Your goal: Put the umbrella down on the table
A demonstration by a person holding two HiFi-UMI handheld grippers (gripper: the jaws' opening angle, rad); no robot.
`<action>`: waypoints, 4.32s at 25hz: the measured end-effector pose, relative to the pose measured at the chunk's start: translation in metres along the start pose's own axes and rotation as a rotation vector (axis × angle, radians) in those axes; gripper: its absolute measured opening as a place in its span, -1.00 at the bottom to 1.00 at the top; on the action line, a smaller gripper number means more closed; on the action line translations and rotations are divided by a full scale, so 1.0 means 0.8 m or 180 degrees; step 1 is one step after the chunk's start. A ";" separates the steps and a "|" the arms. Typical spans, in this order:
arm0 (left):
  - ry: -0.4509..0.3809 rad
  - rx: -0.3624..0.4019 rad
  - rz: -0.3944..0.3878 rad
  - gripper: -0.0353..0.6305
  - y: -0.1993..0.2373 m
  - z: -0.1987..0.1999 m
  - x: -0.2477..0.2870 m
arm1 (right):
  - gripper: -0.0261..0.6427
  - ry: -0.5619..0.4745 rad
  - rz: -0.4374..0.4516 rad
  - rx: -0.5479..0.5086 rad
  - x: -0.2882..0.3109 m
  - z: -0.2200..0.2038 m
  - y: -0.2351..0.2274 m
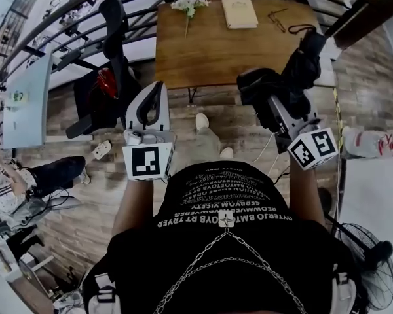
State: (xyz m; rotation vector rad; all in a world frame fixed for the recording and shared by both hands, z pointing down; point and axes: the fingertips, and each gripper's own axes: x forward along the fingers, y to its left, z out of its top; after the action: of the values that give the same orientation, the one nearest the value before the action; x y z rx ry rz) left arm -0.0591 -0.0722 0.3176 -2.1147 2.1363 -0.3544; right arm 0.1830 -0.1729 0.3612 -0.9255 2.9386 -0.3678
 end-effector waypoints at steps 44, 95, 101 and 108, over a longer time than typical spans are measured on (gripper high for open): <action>0.0071 -0.0230 -0.0402 -0.81 0.152 -0.033 0.311 | -0.07 0.0498 -0.0182 0.0234 0.300 -0.020 -0.099; 0.0785 -0.0513 -0.0457 -0.81 0.161 -0.167 0.428 | -0.06 0.2832 -0.0288 0.0862 0.414 -0.443 -0.204; 0.0644 -0.0523 -0.0482 -0.80 0.159 -0.148 0.422 | -0.04 0.3250 -0.0499 0.0840 0.393 -0.473 -0.219; 0.0498 -0.0515 -0.0515 -0.81 0.168 -0.125 0.418 | 0.17 0.3038 -0.0615 0.0365 0.398 -0.413 -0.248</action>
State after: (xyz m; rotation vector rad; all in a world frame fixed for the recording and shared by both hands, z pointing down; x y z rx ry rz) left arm -0.2209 -0.3968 0.4085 -2.4346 2.1475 -0.3861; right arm -0.0032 -0.4412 0.7398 -1.2939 3.5460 -1.2921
